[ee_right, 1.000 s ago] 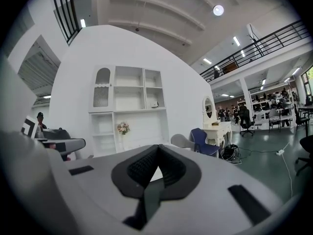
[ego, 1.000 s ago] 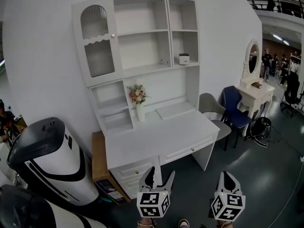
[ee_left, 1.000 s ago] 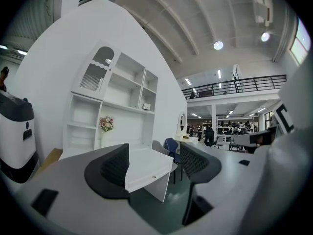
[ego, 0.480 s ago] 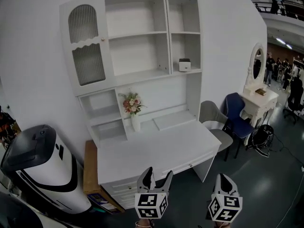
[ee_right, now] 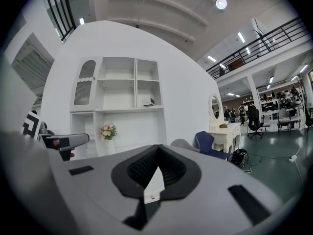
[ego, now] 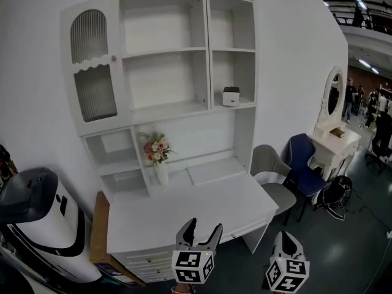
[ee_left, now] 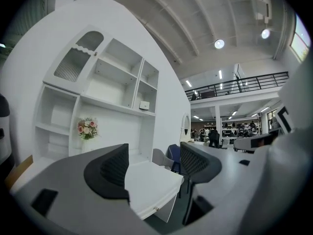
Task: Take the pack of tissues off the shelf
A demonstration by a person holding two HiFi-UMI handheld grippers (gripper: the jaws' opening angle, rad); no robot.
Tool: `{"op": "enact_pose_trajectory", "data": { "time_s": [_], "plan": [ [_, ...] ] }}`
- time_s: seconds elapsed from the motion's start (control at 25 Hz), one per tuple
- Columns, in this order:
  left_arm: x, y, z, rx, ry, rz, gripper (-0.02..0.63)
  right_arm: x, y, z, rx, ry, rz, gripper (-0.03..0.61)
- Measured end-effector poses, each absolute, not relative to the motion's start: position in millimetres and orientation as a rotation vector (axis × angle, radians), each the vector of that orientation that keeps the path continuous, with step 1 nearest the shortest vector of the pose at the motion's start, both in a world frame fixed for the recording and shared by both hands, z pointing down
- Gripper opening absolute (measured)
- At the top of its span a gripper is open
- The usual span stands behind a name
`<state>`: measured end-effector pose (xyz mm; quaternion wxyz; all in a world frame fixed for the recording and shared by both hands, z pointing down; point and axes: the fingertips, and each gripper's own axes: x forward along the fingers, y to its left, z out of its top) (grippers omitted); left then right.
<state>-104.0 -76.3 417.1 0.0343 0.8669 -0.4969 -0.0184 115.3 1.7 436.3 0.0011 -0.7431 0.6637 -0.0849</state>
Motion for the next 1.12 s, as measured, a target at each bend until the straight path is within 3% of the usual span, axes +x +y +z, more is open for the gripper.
{"op": "enact_pose_trajectory", "data": {
  "time_s": [0.6, 1.12],
  "plan": [
    [-73.3, -141.5, 439.9, 2.652, -1.557, 0.056, 0.318, 149.9, -77.7, 457.5, -2.276, 2.103, -0.330, 0.008],
    [-42.5, -293.3, 421.1, 2.678, -1.545, -0.028, 0.319, 167.6, -221.5, 438.6, -2.265, 2.157, -0.254, 0.008]
  ]
}}
